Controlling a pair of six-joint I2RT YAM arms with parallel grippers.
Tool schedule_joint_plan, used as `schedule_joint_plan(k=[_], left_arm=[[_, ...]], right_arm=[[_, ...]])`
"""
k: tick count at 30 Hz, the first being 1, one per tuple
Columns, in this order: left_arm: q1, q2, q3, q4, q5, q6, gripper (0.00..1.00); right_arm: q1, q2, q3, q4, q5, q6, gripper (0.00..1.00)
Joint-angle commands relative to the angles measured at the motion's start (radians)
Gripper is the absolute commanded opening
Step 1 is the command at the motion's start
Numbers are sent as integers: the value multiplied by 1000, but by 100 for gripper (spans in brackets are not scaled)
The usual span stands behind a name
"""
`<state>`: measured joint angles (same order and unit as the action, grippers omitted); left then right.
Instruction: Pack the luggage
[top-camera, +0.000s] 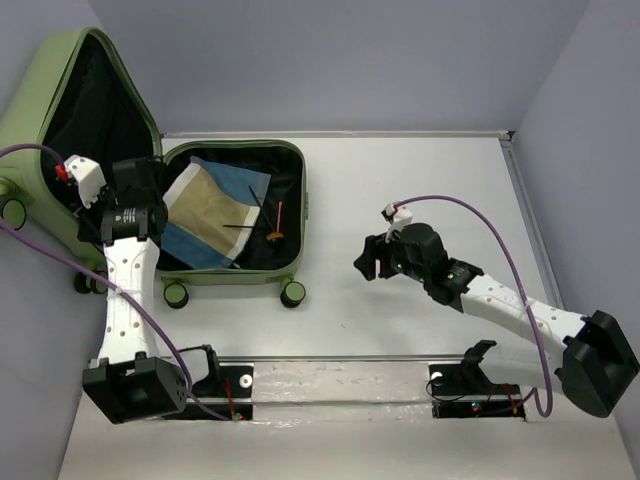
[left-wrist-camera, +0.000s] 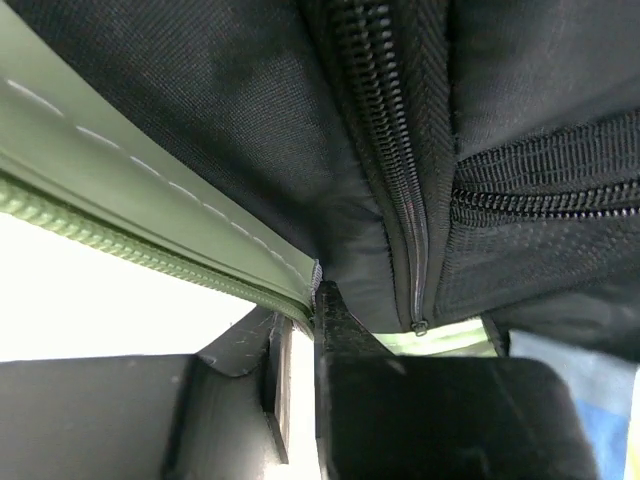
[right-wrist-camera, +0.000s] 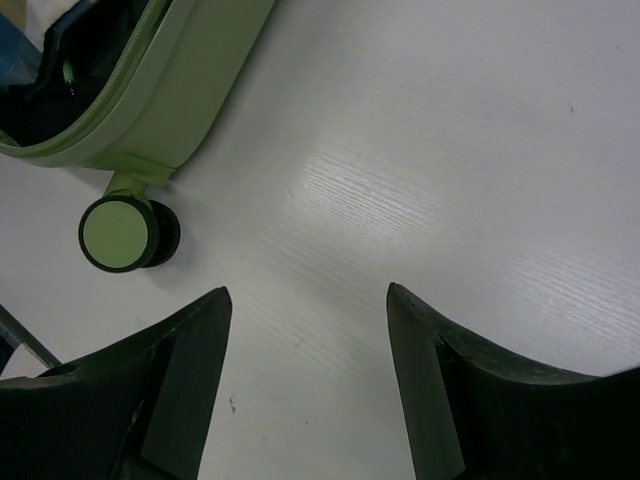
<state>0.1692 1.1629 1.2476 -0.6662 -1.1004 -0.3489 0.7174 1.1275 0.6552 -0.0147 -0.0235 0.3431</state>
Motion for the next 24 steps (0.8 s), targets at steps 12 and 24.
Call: schedule_joint_plan(k=[12,24], left_arm=[[-491,-184,-180,162,-216,226,6],[-715,-381,-246,166,100,297,6]], right_arm=[[-3,57,93,44,-56,111,73],[-3,222,198,114,-50,274,73]])
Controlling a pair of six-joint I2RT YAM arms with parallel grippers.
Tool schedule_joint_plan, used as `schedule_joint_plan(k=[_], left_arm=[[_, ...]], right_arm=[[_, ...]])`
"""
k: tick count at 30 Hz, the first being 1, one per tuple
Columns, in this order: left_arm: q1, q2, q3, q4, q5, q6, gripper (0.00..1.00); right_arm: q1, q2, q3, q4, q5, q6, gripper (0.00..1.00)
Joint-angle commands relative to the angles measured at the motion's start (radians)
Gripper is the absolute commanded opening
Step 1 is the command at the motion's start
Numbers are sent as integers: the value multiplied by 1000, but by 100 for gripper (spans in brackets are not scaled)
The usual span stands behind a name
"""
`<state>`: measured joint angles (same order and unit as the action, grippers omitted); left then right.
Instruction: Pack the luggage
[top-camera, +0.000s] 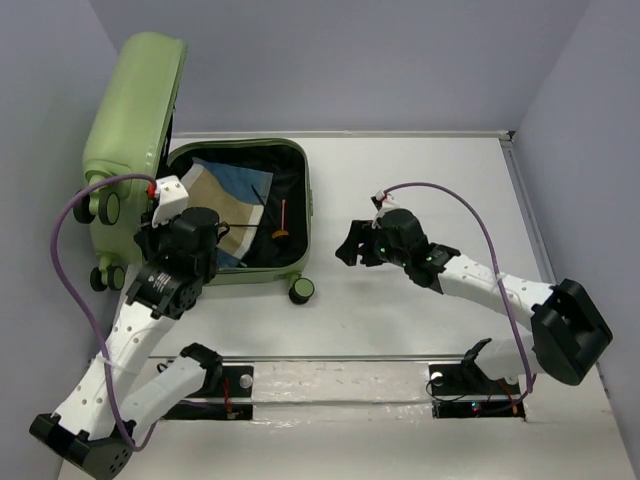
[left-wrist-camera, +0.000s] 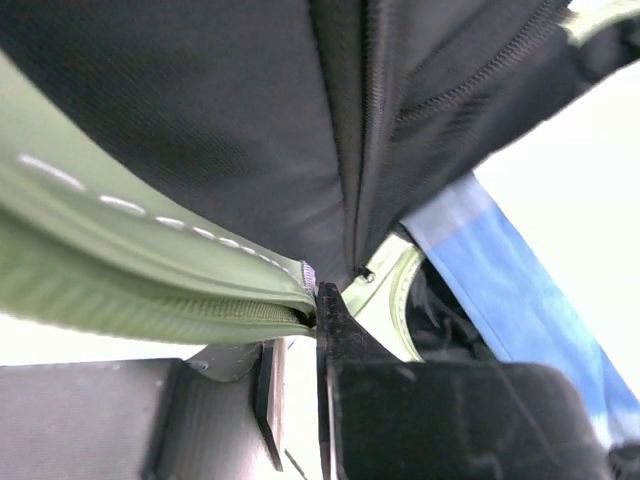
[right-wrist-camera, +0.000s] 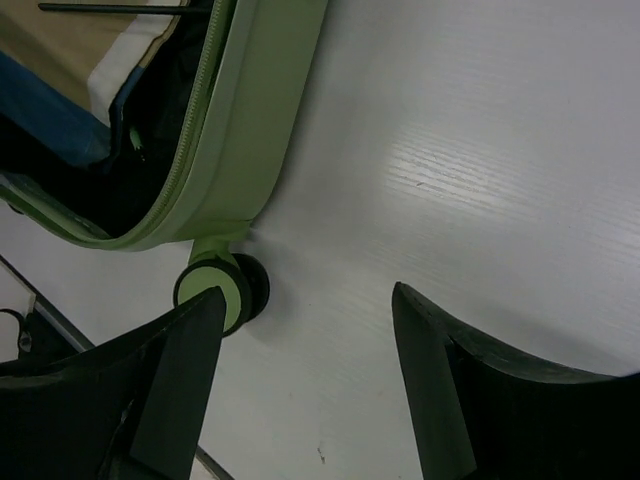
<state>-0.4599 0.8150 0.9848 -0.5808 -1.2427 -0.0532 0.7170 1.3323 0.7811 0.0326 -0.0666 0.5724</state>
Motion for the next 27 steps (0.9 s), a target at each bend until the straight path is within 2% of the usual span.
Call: schedule_joint_plan(k=[1,8,14,20,24,27], left_arm=[[-118,-36,25,73,264,7,6],[-172,-85,51,75,483,88,6],[-224,-83,49,84,555,111,6],[-269,-76,61,76,640,121,6],[-280,-74,63,72,756,119,6],[-289,-68,68,72,836,115,6]], right_arm=[[-2,24,81,67,-4,47,73],[-2,100,144,58,46,75,73],[-2,217,269,41,27,75,73],[-2,330,337,75,-44,110,62],[-2,389,360,76,-56,126,52],[-2,419,365,79,-78,133,36]])
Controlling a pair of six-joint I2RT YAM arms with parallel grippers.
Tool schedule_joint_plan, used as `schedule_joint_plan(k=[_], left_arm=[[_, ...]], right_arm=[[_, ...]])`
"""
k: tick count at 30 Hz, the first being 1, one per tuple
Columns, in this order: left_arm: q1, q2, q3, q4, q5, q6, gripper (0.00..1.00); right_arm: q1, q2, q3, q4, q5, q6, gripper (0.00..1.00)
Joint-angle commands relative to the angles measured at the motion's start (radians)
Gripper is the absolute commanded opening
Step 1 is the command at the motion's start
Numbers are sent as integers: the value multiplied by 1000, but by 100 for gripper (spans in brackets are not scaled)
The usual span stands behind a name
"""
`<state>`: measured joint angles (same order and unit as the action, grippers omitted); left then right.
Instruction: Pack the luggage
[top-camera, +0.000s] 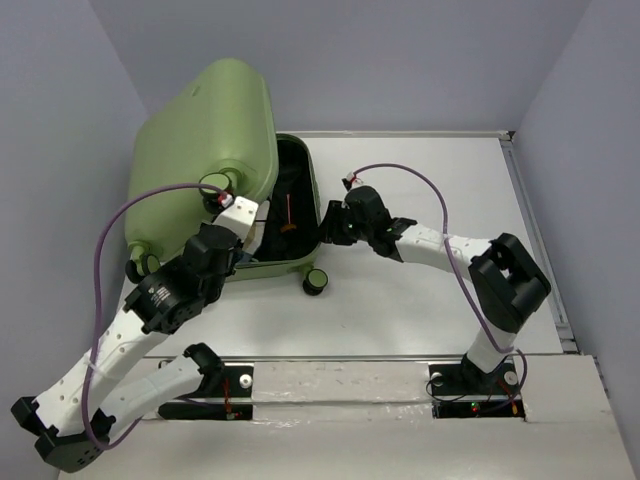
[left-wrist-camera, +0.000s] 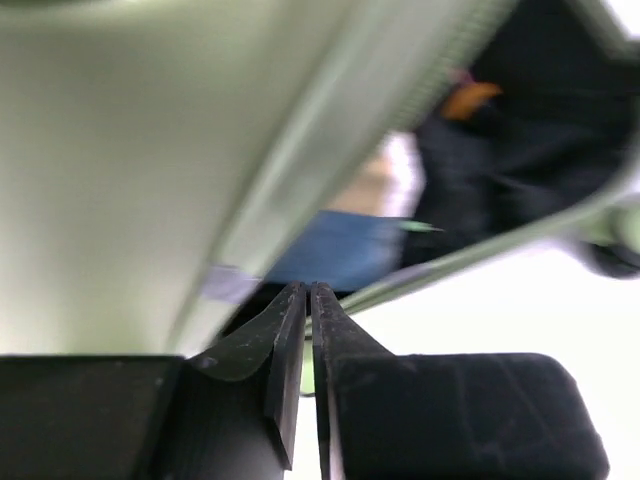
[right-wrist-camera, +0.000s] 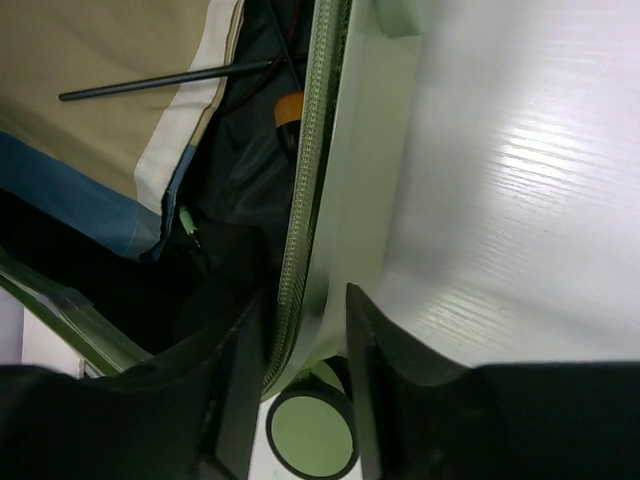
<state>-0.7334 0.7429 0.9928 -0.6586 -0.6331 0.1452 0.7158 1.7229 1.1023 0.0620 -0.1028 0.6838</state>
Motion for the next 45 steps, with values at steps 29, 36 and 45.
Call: schedule_joint_plan(k=[29,36,45], left_arm=[[-21,145,487,56,219,-341,75],[407,326,552,141,327,-335,41],[897,524,472,244,518,-530,6]], right_arm=[[19,-229,-79,-51,139,-23,36],[19,-273,-71,-128,179,-96,7],[19,-339,-104,-165,222,-191,7]])
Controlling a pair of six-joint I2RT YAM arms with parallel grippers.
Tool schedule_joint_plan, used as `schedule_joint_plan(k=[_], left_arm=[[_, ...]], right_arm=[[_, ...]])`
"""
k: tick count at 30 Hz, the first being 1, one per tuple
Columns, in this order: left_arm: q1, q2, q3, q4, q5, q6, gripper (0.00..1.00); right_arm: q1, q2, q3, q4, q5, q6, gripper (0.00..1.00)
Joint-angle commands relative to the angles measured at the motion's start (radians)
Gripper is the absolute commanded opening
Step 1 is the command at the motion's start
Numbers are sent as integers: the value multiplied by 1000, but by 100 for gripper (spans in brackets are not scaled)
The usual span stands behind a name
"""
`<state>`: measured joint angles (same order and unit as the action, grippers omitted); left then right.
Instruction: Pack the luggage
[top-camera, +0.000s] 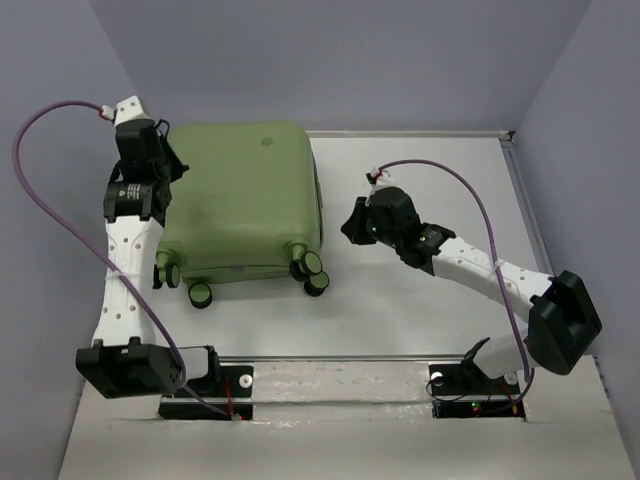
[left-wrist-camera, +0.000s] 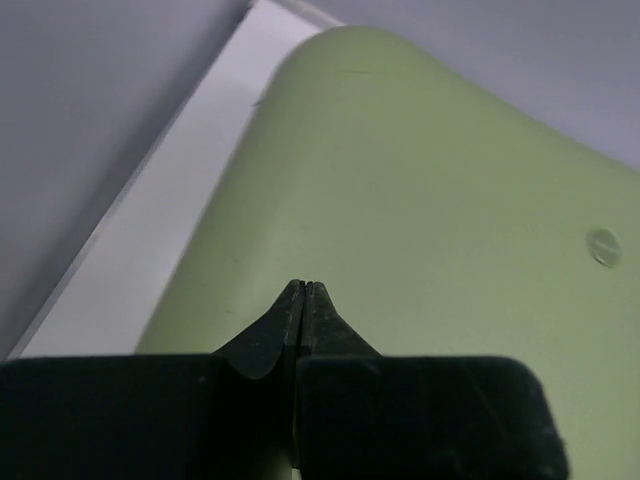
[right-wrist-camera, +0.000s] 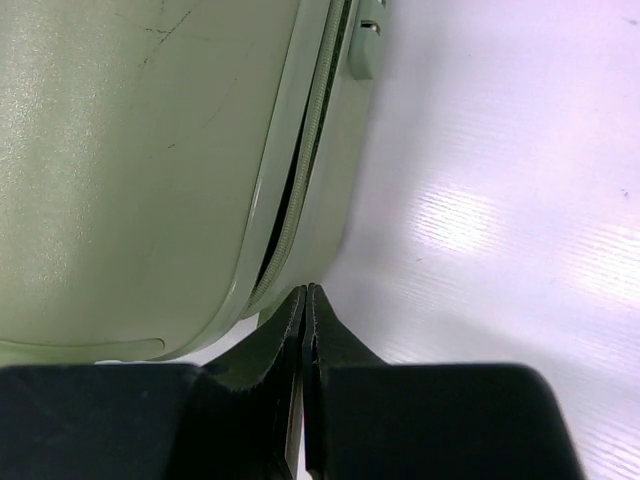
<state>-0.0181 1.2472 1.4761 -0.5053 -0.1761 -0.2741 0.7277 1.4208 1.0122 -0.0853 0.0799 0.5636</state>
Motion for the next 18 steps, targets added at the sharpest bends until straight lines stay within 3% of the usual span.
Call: schedule_joint_plan(k=[1,7,11,18], left_arm=[[208,46,7,80,56,-129,6],[369,153,-4,125,3,-169,6],[383,231,0,108,-72,-105,6],[383,372,-19,80,-60,-59,6]], right_arm=[[7,-42,-14,-28,43,-79,7],[7,-39,-3,-53,54,-126,7],[-46,24,69,-90,40,-139,7],[-83,194,225,-106,-6,-162,7]])
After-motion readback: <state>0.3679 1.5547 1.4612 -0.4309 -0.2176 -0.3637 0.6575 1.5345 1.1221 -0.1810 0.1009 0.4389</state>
